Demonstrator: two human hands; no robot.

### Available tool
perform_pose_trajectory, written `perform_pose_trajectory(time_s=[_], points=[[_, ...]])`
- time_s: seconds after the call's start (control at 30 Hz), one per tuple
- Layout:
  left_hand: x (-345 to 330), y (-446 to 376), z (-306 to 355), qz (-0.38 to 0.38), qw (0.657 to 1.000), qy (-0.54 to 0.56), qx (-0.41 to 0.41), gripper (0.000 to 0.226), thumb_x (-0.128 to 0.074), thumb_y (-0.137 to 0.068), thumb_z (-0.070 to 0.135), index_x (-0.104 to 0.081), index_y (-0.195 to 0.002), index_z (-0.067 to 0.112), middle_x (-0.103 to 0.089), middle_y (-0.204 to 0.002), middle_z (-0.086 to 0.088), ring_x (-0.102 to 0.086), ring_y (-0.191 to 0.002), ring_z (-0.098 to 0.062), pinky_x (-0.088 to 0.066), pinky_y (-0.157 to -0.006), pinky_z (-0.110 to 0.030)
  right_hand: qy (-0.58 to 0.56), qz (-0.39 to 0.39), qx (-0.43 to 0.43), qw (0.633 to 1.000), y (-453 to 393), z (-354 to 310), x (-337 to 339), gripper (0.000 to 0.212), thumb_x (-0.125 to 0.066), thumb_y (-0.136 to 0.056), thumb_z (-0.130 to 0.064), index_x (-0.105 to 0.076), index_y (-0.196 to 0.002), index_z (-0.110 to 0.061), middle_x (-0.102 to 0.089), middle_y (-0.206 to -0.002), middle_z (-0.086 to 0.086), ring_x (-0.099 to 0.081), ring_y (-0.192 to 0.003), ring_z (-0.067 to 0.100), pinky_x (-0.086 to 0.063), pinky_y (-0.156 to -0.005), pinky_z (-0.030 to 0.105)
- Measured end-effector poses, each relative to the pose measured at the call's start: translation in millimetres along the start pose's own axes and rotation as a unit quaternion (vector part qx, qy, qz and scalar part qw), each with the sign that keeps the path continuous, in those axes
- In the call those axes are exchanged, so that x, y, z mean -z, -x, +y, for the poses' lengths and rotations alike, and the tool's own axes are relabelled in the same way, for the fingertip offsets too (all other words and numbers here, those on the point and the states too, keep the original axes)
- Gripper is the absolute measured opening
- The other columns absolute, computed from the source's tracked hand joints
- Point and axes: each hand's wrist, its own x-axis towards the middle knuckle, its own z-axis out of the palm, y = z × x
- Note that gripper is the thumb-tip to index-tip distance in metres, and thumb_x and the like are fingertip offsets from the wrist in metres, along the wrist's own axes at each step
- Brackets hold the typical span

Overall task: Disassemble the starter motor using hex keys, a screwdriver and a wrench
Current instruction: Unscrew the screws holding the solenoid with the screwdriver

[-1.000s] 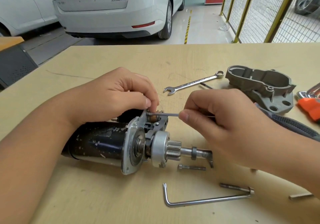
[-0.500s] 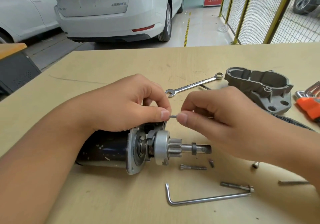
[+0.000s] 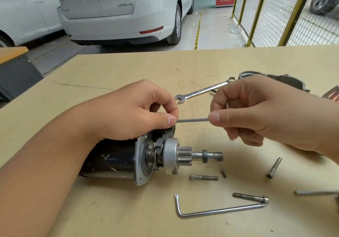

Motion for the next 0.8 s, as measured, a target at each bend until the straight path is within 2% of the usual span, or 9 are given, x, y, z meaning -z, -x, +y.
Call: perform_pose_trajectory(time_s=[0.1,0.17,0.27,0.37,0.43,0.5,0.6,0.7,0.8], points=[[-2,0,1,0.005,1.0,0.005,0.008,0.016,-0.065,-0.081,0.048,-0.077,-0.089,0.041,-0.058,-0.078,-0.021,-0.044,-0.063,-0.03,-0.045,-0.063,-0.047,0.172,0.053,0.085,0.98,2,1,-1,0.012,-0.07,-0.082,-0.039,-0.066,-0.082,-0.028,-0.07,-0.063,-0.004,-0.059,-0.041,0.012,-0.045,-0.042,0.022],[-4,-1,0,0.013,1.0,0.012,0.014,0.018,-0.065,-0.081,0.048,-0.078,-0.091,0.043,-0.06,-0.081,-0.023,-0.047,-0.067,-0.035,-0.047,-0.065,-0.048,0.258,0.075,0.099,0.958,2,0,3,0.01,-0.066,-0.079,-0.041,-0.064,-0.08,-0.031,-0.068,-0.061,-0.015,-0.063,-0.043,0.007,-0.046,-0.044,0.017],[-5,-2,-6,0.049,0.998,0.027,0.021,0.016,-0.065,-0.086,0.042,-0.079,-0.093,0.039,-0.055,-0.063,-0.007,-0.045,-0.056,-0.016,-0.042,-0.057,-0.034,0.305,0.098,0.061,0.945,0,2,20,0.011,-0.07,-0.085,-0.033,-0.065,-0.076,-0.028,-0.066,-0.056,-0.018,-0.062,-0.043,0.005,-0.049,-0.054,0.017],[-6,-3,-11,0.077,0.996,0.014,0.029,0.019,-0.068,-0.097,0.023,-0.081,-0.087,0.034,-0.053,-0.056,-0.003,-0.045,-0.053,-0.011,-0.039,-0.053,-0.023,0.304,0.11,0.016,0.946,-1,7,30,0.015,-0.072,-0.09,-0.026,-0.066,-0.075,-0.026,-0.067,-0.055,-0.014,-0.06,-0.041,0.009,-0.045,-0.048,0.018],[-6,-3,-12,0.083,0.996,0.009,0.039,0.023,-0.067,-0.097,0.019,-0.081,-0.085,0.033,-0.049,-0.05,0.006,-0.043,-0.049,-0.008,-0.037,-0.051,-0.019,0.322,0.116,0.001,0.94,-2,10,29,0.016,-0.072,-0.087,-0.033,-0.066,-0.074,-0.027,-0.067,-0.057,-0.018,-0.058,-0.043,0.004,-0.046,-0.051,0.026],[-6,-3,-12,0.083,0.995,0.008,0.047,0.022,-0.067,-0.097,0.02,-0.08,-0.085,0.033,-0.046,-0.047,0.01,-0.04,-0.047,-0.006,-0.035,-0.05,-0.019,0.373,0.124,-0.016,0.919,-4,10,27,0.018,-0.07,-0.079,-0.048,-0.068,-0.072,-0.032,-0.067,-0.064,-0.021,-0.06,-0.058,-0.002,-0.046,-0.056,0.029],[-7,-2,-12,0.082,0.995,0.01,0.05,0.019,-0.067,-0.097,0.025,-0.08,-0.086,0.034,-0.044,-0.046,0.009,-0.039,-0.047,-0.009,-0.036,-0.052,-0.024,0.437,0.143,-0.033,0.888,-6,12,28,0.027,-0.062,-0.075,-0.058,-0.07,-0.074,-0.032,-0.065,-0.068,-0.014,-0.056,-0.065,0.001,-0.05,-0.064,0.03],[-7,-1,-12,0.082,0.995,0.009,0.048,0.018,-0.066,-0.097,0.026,-0.08,-0.088,0.032,-0.044,-0.047,0.009,-0.04,-0.05,-0.01,-0.038,-0.059,-0.031,0.473,0.179,-0.026,0.863,-4,17,29,0.022,-0.06,-0.086,-0.05,-0.074,-0.088,-0.033,-0.064,-0.08,-0.015,-0.06,-0.076,0.01,-0.053,-0.071,0.035],[-7,0,-11,0.082,0.996,0.006,0.044,0.018,-0.066,-0.097,0.027,-0.08,-0.088,0.034,-0.047,-0.047,0.01,-0.041,-0.05,-0.008,-0.038,-0.059,-0.031,0.564,0.168,-0.052,0.807,-2,21,27,0.025,-0.061,-0.091,-0.051,-0.069,-0.114,-0.046,-0.054,-0.113,-0.011,-0.061,-0.098,0.023,-0.049,-0.072,0.034]])
